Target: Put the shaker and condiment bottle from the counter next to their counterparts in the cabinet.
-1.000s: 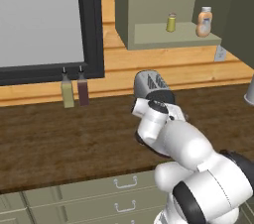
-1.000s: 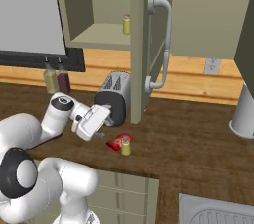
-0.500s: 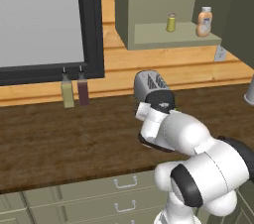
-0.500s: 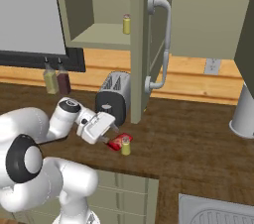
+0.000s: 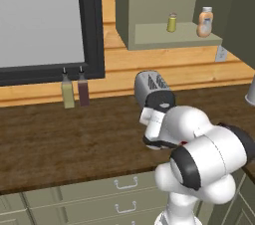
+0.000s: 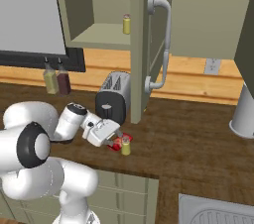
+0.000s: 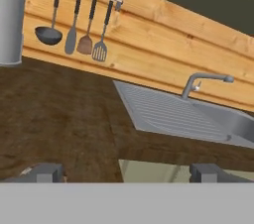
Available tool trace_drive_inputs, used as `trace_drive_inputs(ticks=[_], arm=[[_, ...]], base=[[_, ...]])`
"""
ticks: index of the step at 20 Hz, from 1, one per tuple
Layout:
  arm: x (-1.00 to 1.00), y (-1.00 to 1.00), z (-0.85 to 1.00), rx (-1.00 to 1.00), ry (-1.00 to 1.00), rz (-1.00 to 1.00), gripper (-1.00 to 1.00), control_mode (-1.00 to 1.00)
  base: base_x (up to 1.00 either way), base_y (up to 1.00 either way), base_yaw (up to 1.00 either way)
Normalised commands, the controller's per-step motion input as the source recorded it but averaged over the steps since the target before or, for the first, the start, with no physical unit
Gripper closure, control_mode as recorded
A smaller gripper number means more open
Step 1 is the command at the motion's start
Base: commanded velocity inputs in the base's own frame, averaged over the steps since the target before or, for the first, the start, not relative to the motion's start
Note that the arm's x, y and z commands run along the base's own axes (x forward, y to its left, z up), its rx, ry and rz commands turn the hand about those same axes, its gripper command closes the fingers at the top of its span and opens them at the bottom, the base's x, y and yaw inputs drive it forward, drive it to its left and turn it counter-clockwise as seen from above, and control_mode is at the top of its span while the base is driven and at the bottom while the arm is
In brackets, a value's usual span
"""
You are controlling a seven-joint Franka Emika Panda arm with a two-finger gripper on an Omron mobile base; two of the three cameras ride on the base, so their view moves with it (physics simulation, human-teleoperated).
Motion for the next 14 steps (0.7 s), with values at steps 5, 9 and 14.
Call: trace_drive_inputs(ticks=[5, 9, 14], arm=[[0.08, -0.01, -0.07, 0.0, 0.06, 0.0, -1.0, -1.0], [0.25, 0.0, 0.0, 0.0, 0.0, 0.0, -1.0, -1.0], [0.33, 0.01, 0.0, 0.0, 0.0, 0.0, -1.0, -1.0]], base=[[0.0, 0.0, 0.0], [0.0, 0.0, 0.0], [0.0, 0.0, 0.0]])
